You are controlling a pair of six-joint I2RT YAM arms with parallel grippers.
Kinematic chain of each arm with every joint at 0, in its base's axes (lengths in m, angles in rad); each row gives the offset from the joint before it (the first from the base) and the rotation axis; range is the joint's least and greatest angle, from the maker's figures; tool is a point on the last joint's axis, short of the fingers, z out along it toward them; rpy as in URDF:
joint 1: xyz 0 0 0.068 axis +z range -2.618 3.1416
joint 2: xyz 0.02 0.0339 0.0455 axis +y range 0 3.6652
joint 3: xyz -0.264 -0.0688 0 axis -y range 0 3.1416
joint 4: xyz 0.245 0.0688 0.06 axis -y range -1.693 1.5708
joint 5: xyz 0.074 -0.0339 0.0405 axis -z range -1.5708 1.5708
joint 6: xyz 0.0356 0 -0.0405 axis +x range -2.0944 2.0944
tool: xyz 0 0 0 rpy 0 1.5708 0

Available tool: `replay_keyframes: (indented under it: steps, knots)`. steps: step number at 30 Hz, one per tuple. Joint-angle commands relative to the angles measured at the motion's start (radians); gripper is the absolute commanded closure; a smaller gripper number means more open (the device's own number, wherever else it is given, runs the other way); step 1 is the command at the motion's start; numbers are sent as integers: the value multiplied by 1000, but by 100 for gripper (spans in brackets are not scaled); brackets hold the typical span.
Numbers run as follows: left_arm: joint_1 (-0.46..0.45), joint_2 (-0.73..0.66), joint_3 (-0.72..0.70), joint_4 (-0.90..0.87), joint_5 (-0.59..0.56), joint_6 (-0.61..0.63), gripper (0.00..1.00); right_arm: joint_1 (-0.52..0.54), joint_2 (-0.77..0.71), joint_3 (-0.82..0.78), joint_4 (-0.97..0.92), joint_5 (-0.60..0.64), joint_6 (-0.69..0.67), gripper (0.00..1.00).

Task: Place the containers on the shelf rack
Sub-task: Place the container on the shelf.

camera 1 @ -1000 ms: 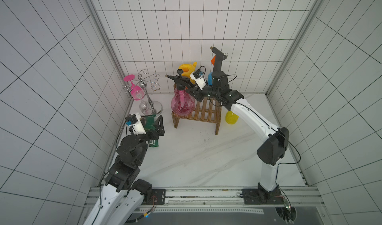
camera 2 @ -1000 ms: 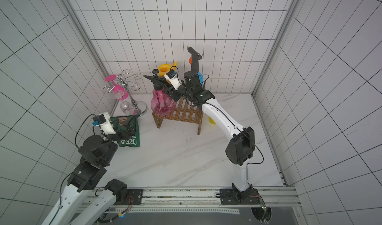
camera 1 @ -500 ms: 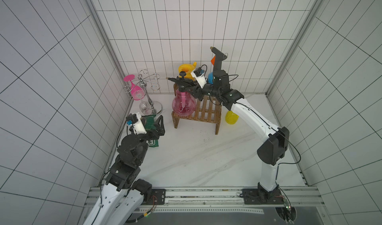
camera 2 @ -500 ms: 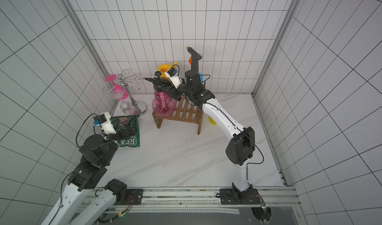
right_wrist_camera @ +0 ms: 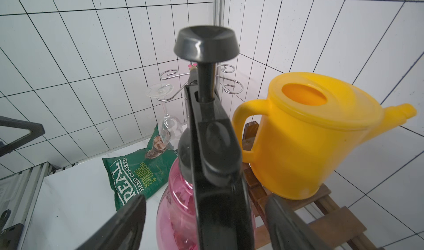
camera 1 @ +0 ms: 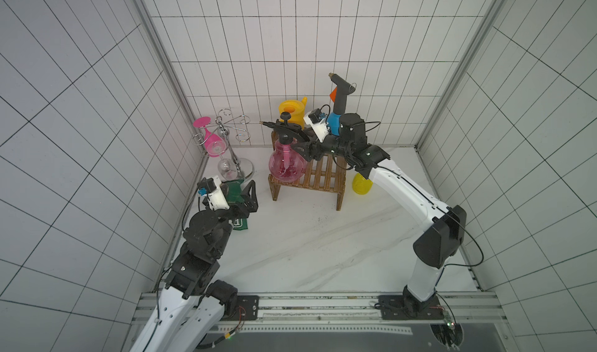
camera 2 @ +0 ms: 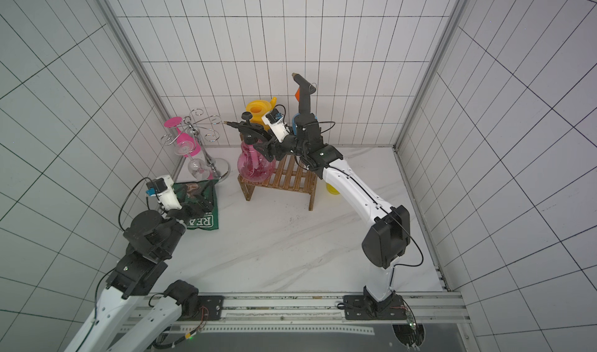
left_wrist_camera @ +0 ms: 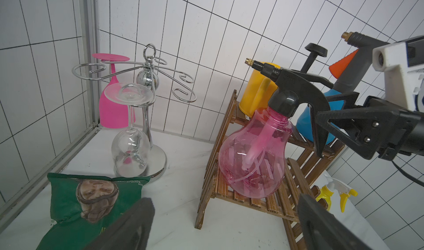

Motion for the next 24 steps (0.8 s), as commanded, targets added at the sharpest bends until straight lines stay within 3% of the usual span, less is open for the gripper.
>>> replay_keyframes:
  steps: [1,13,24]
  knots:
    - [-1,3,0,21,18,-3,1,-6,-65,-35,25,0,0,14]
    - [0,27,-12,86,156,-28,1,-7,-299,-253,32,-15,-18,14]
    - [-1,65,-55,171,298,-99,1,-7,-671,-626,38,75,17,14]
